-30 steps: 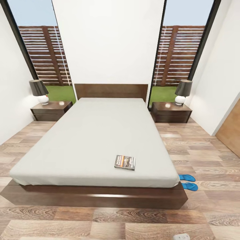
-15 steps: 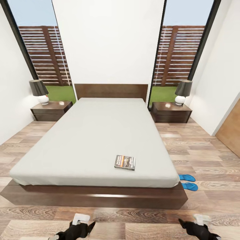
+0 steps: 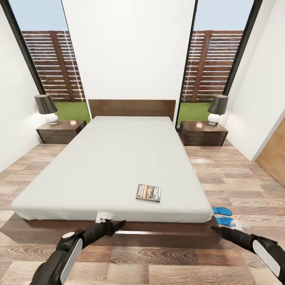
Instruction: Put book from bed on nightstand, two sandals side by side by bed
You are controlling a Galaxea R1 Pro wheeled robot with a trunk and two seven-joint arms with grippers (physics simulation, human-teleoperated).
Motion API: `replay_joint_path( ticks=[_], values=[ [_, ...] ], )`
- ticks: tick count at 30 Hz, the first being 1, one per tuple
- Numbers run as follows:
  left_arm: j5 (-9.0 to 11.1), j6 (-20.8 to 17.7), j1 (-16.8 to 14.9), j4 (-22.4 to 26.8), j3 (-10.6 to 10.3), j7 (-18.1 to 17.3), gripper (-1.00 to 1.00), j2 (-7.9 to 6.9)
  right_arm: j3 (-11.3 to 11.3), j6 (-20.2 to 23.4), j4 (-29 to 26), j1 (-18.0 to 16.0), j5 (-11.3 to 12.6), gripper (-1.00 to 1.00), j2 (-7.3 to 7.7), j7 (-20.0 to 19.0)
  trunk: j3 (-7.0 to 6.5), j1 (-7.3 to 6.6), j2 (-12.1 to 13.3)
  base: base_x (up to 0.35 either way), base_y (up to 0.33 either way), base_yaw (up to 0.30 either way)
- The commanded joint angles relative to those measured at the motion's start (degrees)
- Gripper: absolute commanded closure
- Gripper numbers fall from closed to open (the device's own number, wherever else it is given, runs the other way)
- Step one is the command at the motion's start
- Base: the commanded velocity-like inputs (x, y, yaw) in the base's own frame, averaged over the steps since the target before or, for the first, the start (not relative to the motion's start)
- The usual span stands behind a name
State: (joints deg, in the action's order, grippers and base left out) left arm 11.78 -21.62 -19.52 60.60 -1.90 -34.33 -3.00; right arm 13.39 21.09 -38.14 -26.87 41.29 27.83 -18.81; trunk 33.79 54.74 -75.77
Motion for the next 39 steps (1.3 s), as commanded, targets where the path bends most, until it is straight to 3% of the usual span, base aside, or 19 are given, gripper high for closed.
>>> replay_joint_path(
  ticks=[1, 3, 6, 11, 15, 18, 21, 23, 26, 28, 30, 33, 39],
  values=[
    [0.9, -1.8, 0.0, 1.6, -0.1, -0.1, -1.0, 0.05, -1.2, 3.5, -1.7, 0.0, 1.1, -1.0, 0.38, 0.0, 0.06, 0.0, 0.0, 0.0, 0.0, 0.0],
    [1.1, -3.9, -0.1, 4.2, -0.2, -0.2, -1.0, 0.58, -3.5, 7.2, -3.9, 0.0, 1.8, -1.0, 0.6, 0.0, 0.06, 0.0, 0.0, 0.0, 0.0, 0.0],
    [1.1, -8.3, -0.2, 9.4, -0.2, -0.1, -1.0, 2.81, -6.6, 10.1, -6.5, 0.0, 2.2, -1.0, 0.75, 0.0, 0.06, 0.0, 0.0, 0.0, 0.0, 0.0],
    [1.0, -17.9, -3.4, 16.4, -0.1, 3.9, -1.0, 6.66, -7.9, 11.4, -7.7, 0.0, 2.3, -1.0, 0.81, 0.0, 0.06, 0.0, 0.0, 0.0, 0.0, 0.0],
    [1.4, -21.4, -7.7, 16.2, -0.1, 11.6, -1.0, 9.11, -8.2, 11.4, -7.3, 0.0, 2.2, -1.0, 0.88, 0.0, 0.06, 0.0, 0.0, 0.0, 0.0, 0.0],
    [2.3, -22.1, -9.8, 12.4, -0.1, 16.5, -1.0, 10.65, -8.3, 11.1, -5.9, 0.1, 2.1, -1.0, 1.54, 0.0, 0.06, 0.0, 0.0, 0.0, 0.0, 0.0],
    [6.0, -22.1, -10.9, 10.3, -0.1, 18.7, -1.0, 11.73, -8.3, 10.7, 1.3, 0.2, 2.3, -1.0, 3.95, -0.9, 0.06, 0.0, 0.0, 0.0, 0.0, 0.0],
    [8.8, -22.1, -11.2, 9.8, -0.1, 20.0, -1.0, 12.01, -8.4, 8.9, 7.9, 0.2, 2.4, -1.0, 5.89, -2.1, 0.06, 0.0, 0.0, 0.0, 0.0, 0.0],
    [13.1, -21.8, -11.5, 9.3, -0.2, 23.6, -1.0, 12.23, -8.5, -3.5, 20.1, 0.2, 2.5, -1.0, 7.75, -3.3, 0.06, 0.0, 0.0, 0.0, 0.0, 0.0],
    [14.3, -21.0, -11.5, 8.6, -0.3, 25.2, -1.0, 12.28, -8.5, -13.4, 25.8, 0.2, 2.5, -1.0, 7.97, -3.6, 0.06, 0.0, 0.0, 0.0, 0.0, 0.0],
    [14.7, -20.1, -11.6, 7.6, -0.4, 25.8, -1.0, 12.3, -8.5, -17.8, 28.9, 0.2, 2.5, -1.0, 7.98, -3.7, 0.06, 0.0, 0.0, 0.0, 0.0, 0.0],
    [14.9, -18.9, -11.6, 6.6, -0.9, 26.3, -1.0, 12.31, -8.5, -21.6, 32.0, 0.2, 2.4, -1.0, 7.95, -3.7, 0.06, 0.0, 0.0, 0.0, 0.0, 0.0],
    [15.0, -18.5, -11.6, 6.3, -1.3, 26.5, -1.0, 12.26, -8.5, -22.9, 34.0, 0.2, 2.4, -1.0, 7.76, -3.5, 0.06, 0.0, 0.0, 0.0, 0.0, 0.0]
  ],
)
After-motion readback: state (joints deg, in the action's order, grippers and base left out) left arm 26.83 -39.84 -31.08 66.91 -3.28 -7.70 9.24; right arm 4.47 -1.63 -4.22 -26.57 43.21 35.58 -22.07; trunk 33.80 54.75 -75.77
